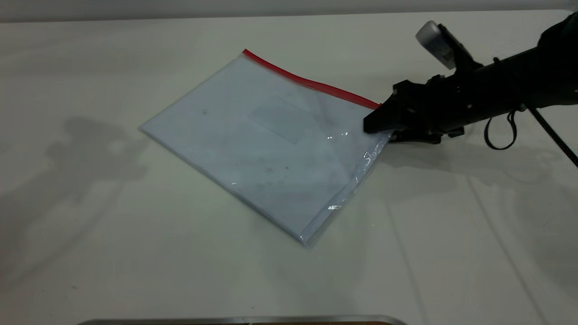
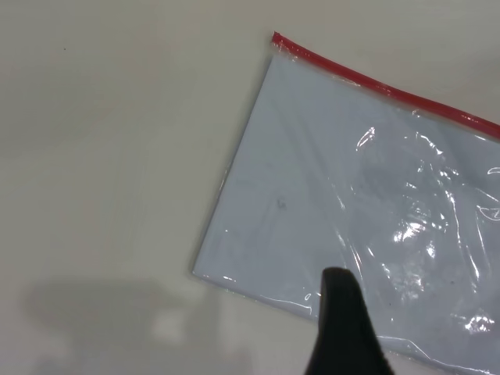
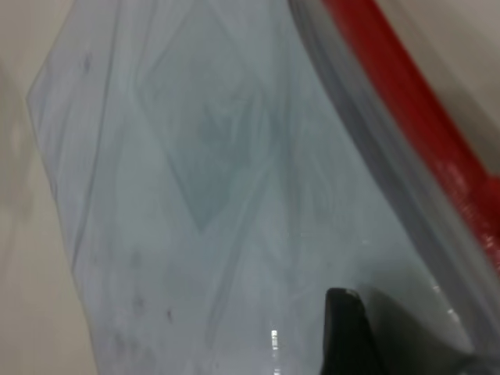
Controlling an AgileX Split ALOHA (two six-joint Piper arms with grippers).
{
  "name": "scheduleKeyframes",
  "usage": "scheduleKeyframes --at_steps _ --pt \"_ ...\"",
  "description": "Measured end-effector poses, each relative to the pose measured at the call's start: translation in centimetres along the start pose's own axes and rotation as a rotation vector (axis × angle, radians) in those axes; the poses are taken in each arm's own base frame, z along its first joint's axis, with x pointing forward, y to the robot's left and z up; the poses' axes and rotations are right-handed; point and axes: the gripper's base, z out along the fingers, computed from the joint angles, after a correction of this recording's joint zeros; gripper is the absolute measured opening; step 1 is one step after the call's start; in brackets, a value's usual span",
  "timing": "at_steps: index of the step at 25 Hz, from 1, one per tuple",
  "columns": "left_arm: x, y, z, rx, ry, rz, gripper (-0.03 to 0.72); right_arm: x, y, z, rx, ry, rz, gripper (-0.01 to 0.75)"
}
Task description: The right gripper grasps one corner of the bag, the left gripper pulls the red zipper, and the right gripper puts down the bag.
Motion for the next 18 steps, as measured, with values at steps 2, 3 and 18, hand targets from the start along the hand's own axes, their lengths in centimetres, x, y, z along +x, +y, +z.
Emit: scheduleKeyframes --at_steps 2,3,18 --pt "0.0 0.0 0.0 0.0 0.0 0.0 0.546 0.0 0.2 0.0 -0.015 -0.001 0.001 0.457" --pt "0.0 0.0 0.0 0.0 0.0 0.0 0.546 -0.1 0.2 0.1 -0.019 -0.003 -0.002 0.417" --pt "0.2 0.5 0.9 -0.014 0.011 0.0 0.546 0.3 3.4 -2.7 -0.142 0.377 -0.327 0.033"
